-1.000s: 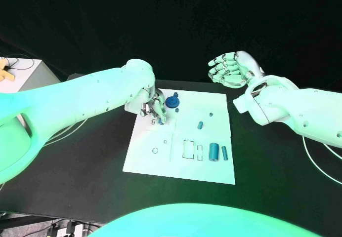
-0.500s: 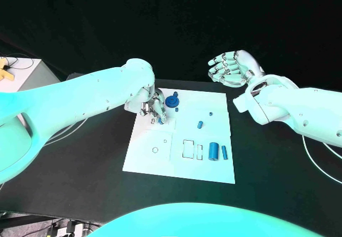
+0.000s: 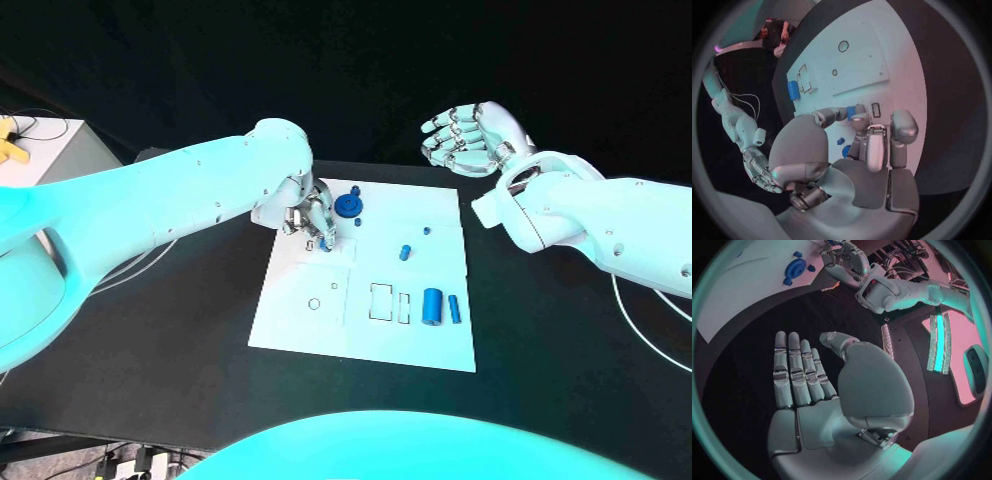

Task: Assemble the parts on the task board

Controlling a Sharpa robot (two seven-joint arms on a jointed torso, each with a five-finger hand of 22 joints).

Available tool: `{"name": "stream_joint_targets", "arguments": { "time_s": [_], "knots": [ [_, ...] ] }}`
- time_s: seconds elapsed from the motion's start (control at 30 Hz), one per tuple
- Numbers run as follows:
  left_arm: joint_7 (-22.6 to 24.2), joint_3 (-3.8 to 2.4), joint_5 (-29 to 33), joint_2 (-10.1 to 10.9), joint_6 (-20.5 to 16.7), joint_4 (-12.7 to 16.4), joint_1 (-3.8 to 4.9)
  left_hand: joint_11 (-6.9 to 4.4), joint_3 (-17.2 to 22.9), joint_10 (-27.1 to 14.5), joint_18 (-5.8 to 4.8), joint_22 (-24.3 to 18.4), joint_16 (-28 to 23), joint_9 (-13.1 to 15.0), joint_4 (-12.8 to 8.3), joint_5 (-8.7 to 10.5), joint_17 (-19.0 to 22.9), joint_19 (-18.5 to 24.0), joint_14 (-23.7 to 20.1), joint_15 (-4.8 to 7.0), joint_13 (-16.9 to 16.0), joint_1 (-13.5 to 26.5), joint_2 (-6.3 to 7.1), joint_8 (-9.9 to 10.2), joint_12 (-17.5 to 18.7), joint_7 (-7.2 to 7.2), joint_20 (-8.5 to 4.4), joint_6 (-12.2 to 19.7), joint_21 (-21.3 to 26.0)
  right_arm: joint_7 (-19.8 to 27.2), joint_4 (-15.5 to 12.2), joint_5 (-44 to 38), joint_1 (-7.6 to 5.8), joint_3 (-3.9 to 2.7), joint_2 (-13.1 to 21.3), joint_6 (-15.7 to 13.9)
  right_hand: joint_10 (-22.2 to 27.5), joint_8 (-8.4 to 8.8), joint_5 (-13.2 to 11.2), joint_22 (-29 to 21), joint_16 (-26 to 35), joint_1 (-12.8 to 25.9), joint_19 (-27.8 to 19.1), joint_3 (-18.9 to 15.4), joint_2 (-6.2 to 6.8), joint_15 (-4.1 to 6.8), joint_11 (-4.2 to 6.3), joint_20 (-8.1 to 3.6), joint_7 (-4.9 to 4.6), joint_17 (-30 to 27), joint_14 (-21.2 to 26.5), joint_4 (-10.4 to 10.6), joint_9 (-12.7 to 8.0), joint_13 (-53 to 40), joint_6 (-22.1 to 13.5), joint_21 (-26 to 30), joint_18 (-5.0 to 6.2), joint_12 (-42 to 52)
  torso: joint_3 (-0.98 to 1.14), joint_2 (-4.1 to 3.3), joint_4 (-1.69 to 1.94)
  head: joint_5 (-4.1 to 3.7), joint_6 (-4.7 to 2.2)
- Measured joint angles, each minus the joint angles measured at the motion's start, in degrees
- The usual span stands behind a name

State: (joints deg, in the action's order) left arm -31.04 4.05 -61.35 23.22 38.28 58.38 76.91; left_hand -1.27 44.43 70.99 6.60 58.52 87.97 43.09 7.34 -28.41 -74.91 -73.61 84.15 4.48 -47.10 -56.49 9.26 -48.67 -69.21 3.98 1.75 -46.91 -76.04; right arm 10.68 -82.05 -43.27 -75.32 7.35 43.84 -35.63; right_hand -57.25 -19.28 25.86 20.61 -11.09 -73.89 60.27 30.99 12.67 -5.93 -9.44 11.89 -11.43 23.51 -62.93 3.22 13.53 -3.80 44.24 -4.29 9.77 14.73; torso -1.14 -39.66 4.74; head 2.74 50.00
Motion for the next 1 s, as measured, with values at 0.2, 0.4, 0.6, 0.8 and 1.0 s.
{"name": "stream_joint_targets", "arguments": {
  "time_s": [0.2,0.4,0.6,0.8,1.0],
  "knots": [
    [0.0,0.01,-0.05,0.03,0.19,0.0,0.0,0.0,0.0,0.0,0.0,0.0,0.0,0.01,0.0,0.0,0.0,0.0,0.0,0.0,0.0,0.0,0.0,0.01,0.0,0.0,0.0,-0.01,-0.23,0.02,0.0,0.02,0.0,0.0,0.0,0.02,0.0,0.0,0.1,-0.17,0.22,0.0,0.0,-0.16,0.0,-0.02,0.0,0.0,0.0,-0.07,0.02,-0.16,0.0,0.0,0.0,0.0,0.0,0.0,-0.01,0.01,-0.02,-0.01,0.0],
    [0.0,0.01,-0.09,-0.02,0.23,-0.01,0.0,0.01,0.0,0.0,-0.01,0.11,0.0,0.01,0.0,0.01,0.0,0.0,0.0,0.0,-0.26,0.0,0.0,0.01,0.0,-0.01,0.0,-0.01,-0.23,0.04,0.0,0.03,0.01,0.0,0.0,0.03,0.0,0.0,0.23,-0.3,0.32,0.0,0.0,-0.16,0.0,-0.21,0.01,0.0,0.0,-0.1,0.21,-0.15,0.0,-0.01,0.0,0.0,0.0,0.0,-0.01,0.03,-0.02,-0.01,0.0],
    [-0.02,0.01,-0.13,-0.17,0.15,-0.12,-0.04,0.07,0.0,0.07,0.0,0.13,0.0,0.04,0.0,0.02,0.0,0.0,0.0,0.0,-0.31,0.0,0.0,0.01,0.0,-0.02,0.0,-0.03,-0.23,0.06,-0.02,0.04,0.01,0.0,0.0,0.04,0.01,0.0,0.45,-0.4,0.32,0.0,0.0,-0.16,0.0,-0.21,0.01,0.0,0.0,-0.19,0.21,-0.15,-0.06,0.05,0.0,0.0,0.0,0.0,-0.02,0.03,-0.01,-0.04,0.0],
    [-0.02,-0.01,-0.21,-0.27,-0.22,-0.18,-0.11,-0.06,-0.01,0.41,0.0,0.16,0.0,0.09,0.0,0.03,0.0,-0.01,0.0,0.0,-0.5,0.0,0.0,0.01,0.01,-0.2,0.01,-0.44,-0.23,0.07,-0.03,0.04,0.01,0.0,0.01,0.05,0.01,0.0,0.68,-0.57,0.32,0.0,0.0,-0.16,0.0,-0.21,0.01,0.0,0.0,-0.27,0.21,-0.15,-0.06,0.05,0.0,0.0,0.0,0.0,-0.02,0.0,-0.03,-0.13,0.0],
    [-0.01,-0.01,-0.28,-0.23,-0.65,-0.1,-0.17,-0.04,-0.01,0.43,0.0,0.34,0.0,0.05,-0.01,0.11,0.0,-0.22,0.0,0.0,-0.5,0.0,0.0,0.01,0.01,-0.19,0.21,-0.46,-0.23,0.09,-0.03,0.05,0.01,0.0,0.04,0.05,0.01,0.0,0.68,-0.65,0.54,0.0,0.0,-0.16,0.0,-0.21,0.01,0.0,0.0,-0.27,0.21,-0.15,-0.05,0.04,0.0,0.21,0.0,0.0,-0.02,0.0,-0.03,-0.25,0.0]
  ]
}}
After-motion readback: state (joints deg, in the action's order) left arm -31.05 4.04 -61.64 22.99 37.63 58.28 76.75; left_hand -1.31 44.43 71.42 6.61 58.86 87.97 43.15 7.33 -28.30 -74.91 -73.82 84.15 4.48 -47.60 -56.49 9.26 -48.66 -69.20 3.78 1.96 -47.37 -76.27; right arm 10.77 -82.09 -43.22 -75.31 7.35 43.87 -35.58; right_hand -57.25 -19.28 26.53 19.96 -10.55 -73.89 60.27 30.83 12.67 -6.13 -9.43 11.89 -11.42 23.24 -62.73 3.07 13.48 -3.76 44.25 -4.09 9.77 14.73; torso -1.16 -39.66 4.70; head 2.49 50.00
